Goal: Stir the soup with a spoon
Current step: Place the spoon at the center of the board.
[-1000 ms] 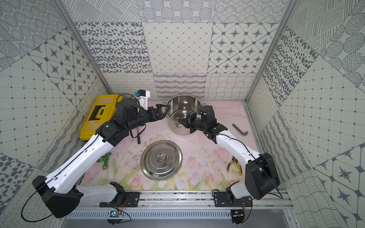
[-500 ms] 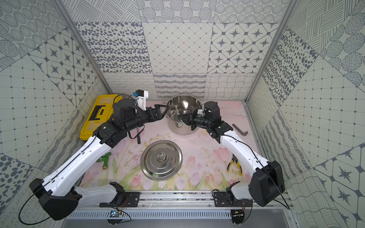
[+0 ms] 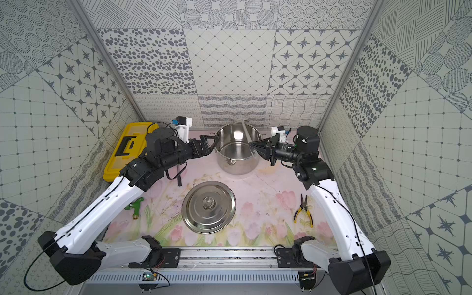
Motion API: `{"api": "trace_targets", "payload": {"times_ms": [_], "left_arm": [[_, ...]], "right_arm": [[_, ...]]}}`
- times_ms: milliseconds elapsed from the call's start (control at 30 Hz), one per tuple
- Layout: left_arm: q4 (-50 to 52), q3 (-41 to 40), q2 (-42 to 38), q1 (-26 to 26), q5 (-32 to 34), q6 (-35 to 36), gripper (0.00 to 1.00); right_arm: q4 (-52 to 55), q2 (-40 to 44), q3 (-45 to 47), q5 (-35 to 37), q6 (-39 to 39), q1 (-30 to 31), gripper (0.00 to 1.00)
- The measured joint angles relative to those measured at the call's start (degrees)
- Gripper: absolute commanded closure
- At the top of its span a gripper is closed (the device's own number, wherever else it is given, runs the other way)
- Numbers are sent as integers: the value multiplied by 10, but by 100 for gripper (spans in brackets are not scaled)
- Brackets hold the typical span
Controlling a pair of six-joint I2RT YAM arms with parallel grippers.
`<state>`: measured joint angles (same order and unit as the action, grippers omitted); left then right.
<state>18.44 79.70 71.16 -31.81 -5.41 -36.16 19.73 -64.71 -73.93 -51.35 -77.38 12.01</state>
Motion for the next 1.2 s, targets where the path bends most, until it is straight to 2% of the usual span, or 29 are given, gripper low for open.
{"api": "trace_targets", "payload": {"times_ms": [67, 200, 267, 400, 533, 667, 867, 1033, 1067, 1200], "left_arm": [[0, 0, 1, 0, -1, 0, 0], [-1, 0, 4, 0, -2, 0, 0], [0, 0, 5, 0, -2, 0, 0], [-2, -5, 1, 0, 0, 0, 0], [-1, -20, -10, 0, 4, 0, 0], [0, -39, -27, 0, 13, 0, 0], [2, -64, -44, 0, 18, -2, 0], [10, -72, -52, 0, 30, -4, 0], [15, -71, -52, 0, 32, -4, 0], [62, -61, -47, 0, 47, 3, 0]], "right_arm": [[85, 3, -49, 31, 91, -32, 100], [250, -8, -135, 193, 295, -41, 100], [306, -21, -141, 286, 376, -40, 100], [390, -68, -115, 444, 476, -35, 100], [406, -120, -32, 535, 512, -25, 100], [418, -148, 60, 625, 522, 14, 100], [391, -242, 80, 744, 526, 121, 100], [350, -298, 92, 798, 498, 145, 100], [337, -300, 102, 799, 491, 145, 97], [272, -291, 175, 778, 462, 145, 42]]}}
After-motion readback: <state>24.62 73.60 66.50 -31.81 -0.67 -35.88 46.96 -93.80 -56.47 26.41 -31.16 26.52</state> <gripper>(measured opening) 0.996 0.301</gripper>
